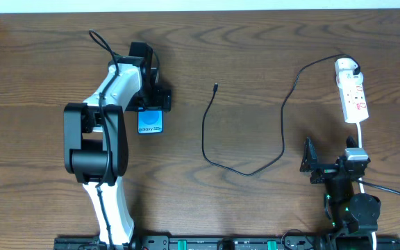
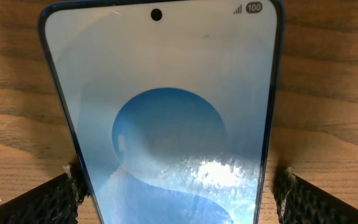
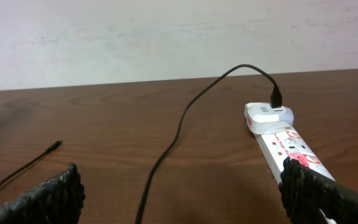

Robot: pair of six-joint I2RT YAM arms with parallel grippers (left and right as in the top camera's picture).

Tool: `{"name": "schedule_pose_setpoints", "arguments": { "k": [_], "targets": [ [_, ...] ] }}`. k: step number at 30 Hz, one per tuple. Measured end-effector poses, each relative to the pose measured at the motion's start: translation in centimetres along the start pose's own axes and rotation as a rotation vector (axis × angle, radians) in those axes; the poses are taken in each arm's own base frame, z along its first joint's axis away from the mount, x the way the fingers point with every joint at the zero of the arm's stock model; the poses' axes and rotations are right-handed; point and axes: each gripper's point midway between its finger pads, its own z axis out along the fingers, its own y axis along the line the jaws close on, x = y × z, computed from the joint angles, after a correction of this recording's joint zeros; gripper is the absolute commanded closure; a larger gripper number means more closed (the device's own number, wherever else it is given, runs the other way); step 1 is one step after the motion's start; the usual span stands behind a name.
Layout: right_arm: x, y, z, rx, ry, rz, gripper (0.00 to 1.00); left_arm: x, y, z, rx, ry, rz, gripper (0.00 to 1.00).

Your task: Plug charger to phone and switch on socket

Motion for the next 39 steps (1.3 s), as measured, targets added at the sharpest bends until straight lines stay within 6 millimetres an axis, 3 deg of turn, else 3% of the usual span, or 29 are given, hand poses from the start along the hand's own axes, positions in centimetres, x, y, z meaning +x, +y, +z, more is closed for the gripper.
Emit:
{"name": "schedule_pose_setpoints", "arguments": {
  "k": [3, 19, 39],
  "targets": [
    [0.00, 0.00, 0.00, 0.000, 0.000, 0.000, 0.01, 0.00, 0.00, 0.00, -0.001, 0.000, 0.000, 0.00],
    [0.00, 0.01, 0.00, 0.000, 0.000, 0.000, 0.01, -0.01, 0.00, 0.00, -0.001, 0.000, 0.000, 0.16],
    [0.00, 0.00, 0.00, 0.000, 0.000, 0.000, 0.01, 0.43, 0.03, -0.14, -0.003, 0.029, -0.002, 0.18]
  ]
}}
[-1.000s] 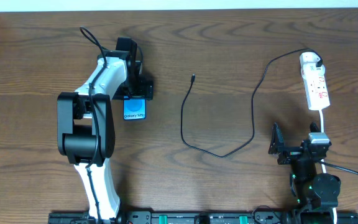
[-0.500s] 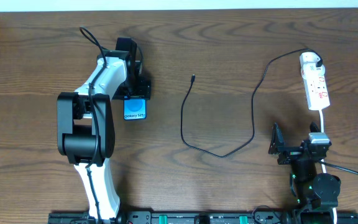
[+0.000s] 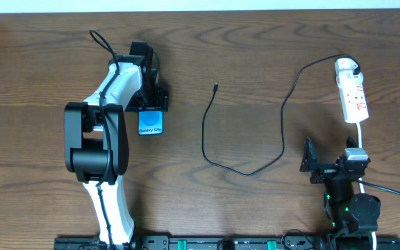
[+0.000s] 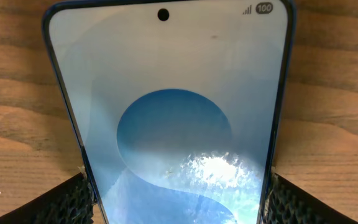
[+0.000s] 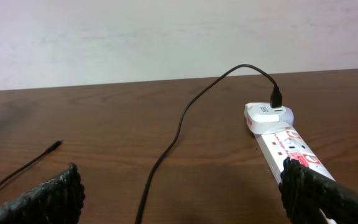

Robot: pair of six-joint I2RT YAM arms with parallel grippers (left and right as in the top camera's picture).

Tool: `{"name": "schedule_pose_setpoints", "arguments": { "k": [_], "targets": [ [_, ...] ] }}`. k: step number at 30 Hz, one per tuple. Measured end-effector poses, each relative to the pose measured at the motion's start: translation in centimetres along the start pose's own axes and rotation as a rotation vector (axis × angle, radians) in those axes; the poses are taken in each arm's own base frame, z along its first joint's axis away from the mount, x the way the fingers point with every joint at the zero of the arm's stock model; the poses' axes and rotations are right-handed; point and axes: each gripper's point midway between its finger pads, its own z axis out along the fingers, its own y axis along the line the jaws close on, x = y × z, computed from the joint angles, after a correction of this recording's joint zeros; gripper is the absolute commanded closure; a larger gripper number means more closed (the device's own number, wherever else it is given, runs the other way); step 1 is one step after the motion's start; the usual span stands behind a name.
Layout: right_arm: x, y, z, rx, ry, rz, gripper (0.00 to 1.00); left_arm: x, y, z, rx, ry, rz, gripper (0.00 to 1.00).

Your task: Plug charger to phone and switch on socket

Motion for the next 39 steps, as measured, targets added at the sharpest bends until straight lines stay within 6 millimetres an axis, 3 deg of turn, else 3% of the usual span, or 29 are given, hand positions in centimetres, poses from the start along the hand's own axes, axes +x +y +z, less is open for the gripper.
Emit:
{"name": "schedule_pose_setpoints", "arguments": {
  "k": [11, 21, 35, 39],
  "targets": [
    [0.0, 0.0, 0.0, 0.000, 0.000, 0.000, 0.01, 0.2, 0.0, -0.6, 0.001, 0.001, -0.007, 0.18],
    [0.0, 0.0, 0.0, 0.000, 0.000, 0.000, 0.01, -0.5, -0.1, -4.2, 0.010, -0.081, -0.038, 0.18],
    [0.0, 0.0, 0.0, 0.000, 0.000, 0.000, 0.01, 0.0, -0.6, -4.3, 0.037, -0.064, -0.059, 0.16],
    [0.0, 0.0, 0.0, 0.000, 0.000, 0.000, 0.01, -0.8, -0.2, -4.2, 0.014, -0.096, -0.065, 0.07]
  ]
}}
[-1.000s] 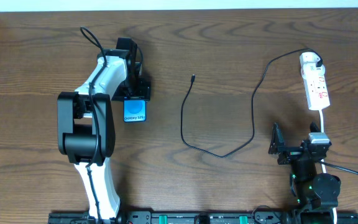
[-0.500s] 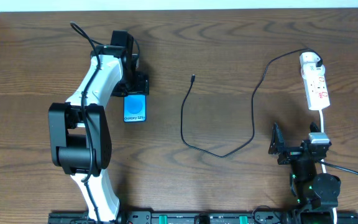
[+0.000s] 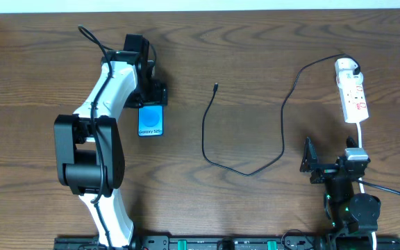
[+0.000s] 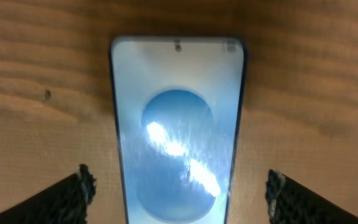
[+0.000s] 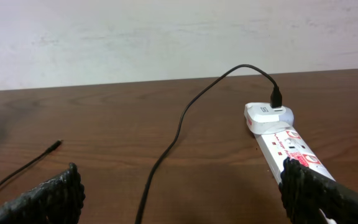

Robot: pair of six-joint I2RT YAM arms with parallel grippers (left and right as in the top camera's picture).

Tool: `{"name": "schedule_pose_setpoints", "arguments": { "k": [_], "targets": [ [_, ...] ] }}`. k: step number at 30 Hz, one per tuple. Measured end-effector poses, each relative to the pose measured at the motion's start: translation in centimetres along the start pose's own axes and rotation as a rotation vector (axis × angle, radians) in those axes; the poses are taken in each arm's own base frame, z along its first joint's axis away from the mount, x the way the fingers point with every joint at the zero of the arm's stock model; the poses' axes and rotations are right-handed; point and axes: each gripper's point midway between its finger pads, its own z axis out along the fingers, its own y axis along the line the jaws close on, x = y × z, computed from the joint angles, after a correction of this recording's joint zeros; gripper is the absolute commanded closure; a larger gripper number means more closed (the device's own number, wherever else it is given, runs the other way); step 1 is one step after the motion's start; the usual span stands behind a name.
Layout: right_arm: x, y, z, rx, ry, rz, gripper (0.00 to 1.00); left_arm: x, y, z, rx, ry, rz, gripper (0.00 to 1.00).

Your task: Plug charger to phone and switch on socket

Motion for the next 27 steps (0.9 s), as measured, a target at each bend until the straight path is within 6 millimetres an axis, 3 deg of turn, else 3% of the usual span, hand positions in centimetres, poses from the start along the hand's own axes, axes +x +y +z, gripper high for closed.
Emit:
{"name": "schedule_pose_setpoints", "arguments": {
  "k": [7, 27],
  "targets": [
    [0.0, 0.0, 0.0, 0.000, 0.000, 0.000, 0.01, -0.2, 0.4, 1.2, -0.019, -0.030, -0.006, 0.02],
    [0.0, 0.0, 0.0, 0.000, 0.000, 0.000, 0.01, 0.3, 1.0, 2.7, -0.047, -0.043, -0.007, 0.00]
  ]
}}
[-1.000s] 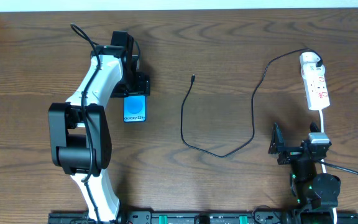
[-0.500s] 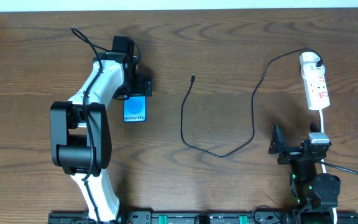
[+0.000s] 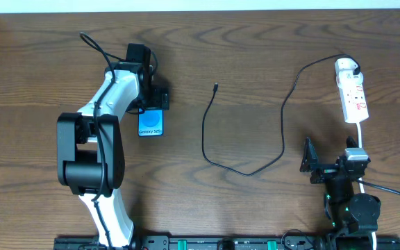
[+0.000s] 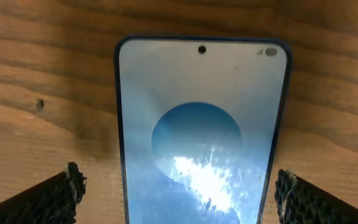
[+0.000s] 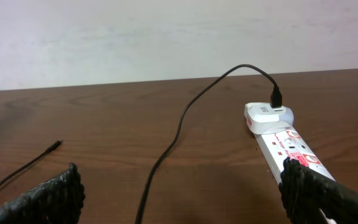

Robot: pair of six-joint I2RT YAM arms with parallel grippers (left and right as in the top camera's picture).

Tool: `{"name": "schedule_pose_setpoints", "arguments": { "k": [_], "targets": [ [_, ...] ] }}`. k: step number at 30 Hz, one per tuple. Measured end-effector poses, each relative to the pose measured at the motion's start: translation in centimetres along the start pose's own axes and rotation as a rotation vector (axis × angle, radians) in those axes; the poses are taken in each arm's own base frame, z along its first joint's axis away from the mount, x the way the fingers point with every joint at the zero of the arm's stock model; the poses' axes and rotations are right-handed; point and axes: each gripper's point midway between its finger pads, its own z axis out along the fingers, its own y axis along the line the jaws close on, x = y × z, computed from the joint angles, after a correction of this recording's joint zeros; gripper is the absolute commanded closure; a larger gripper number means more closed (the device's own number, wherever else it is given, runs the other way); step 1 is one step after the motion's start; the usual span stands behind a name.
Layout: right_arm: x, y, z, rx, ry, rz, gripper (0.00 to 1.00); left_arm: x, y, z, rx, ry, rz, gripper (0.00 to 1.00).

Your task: Plug charger to phone and switch on socket

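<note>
The blue-screened phone [image 3: 151, 123] lies flat on the brown table; in the left wrist view the phone [image 4: 202, 124] fills the middle. My left gripper [image 3: 151, 105] [image 4: 179, 183] is open and straddles the phone's near end, with a strip of bare wood between each finger and the phone's edge. The black charger cable [image 3: 207, 132] curls across the table's middle, its free plug tip [image 3: 216, 86] [image 5: 56, 145] lying loose. Its other end enters a white adapter [image 5: 267, 115] on the white power strip [image 3: 353, 97] [image 5: 291, 146]. My right gripper [image 3: 330, 161] [image 5: 182, 186] rests open, low at the near right.
A pale wall runs along the table's far edge [image 5: 166, 87]. The power strip's own white lead [image 3: 360, 132] runs down toward the right arm's base. A black rail [image 3: 200, 243] borders the front edge.
The phone looks larger and sharper in the left wrist view, so my left gripper is closer to it than before. It is still open. Phone, cable and right arm are unmoved.
My left gripper first straddled the phone low with its fingers wide. Then its fingers stood right at the phone's edges. Later it was farther off and open, with the phone still flat on the table; now it is nearer again. The right arm never moved.
</note>
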Motion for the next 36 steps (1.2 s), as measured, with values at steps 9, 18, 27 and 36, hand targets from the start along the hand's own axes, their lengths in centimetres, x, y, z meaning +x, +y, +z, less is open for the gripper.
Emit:
{"name": "schedule_pose_setpoints", "arguments": {
  "k": [9, 18, 27, 36],
  "targets": [
    [0.0, 0.0, 0.0, 0.000, 0.000, 0.000, 0.01, 0.9, 0.1, 1.2, -0.002, 0.017, 0.001, 0.00],
    [0.0, 0.0, 0.0, 0.000, 0.000, 0.000, 0.01, 1.0, 0.0, 1.4, 0.001, 0.022, -0.002, 0.00],
    [0.0, 0.0, 0.0, 0.000, 0.000, 0.000, 0.01, 1.0, 0.0, 1.4, 0.002, 0.023, -0.002, 0.00],
    [0.0, 0.0, 0.0, 0.000, 0.000, 0.000, 0.01, 1.0, 0.0, 1.4, 0.002, 0.023, -0.002, 0.00]
  ]
}}
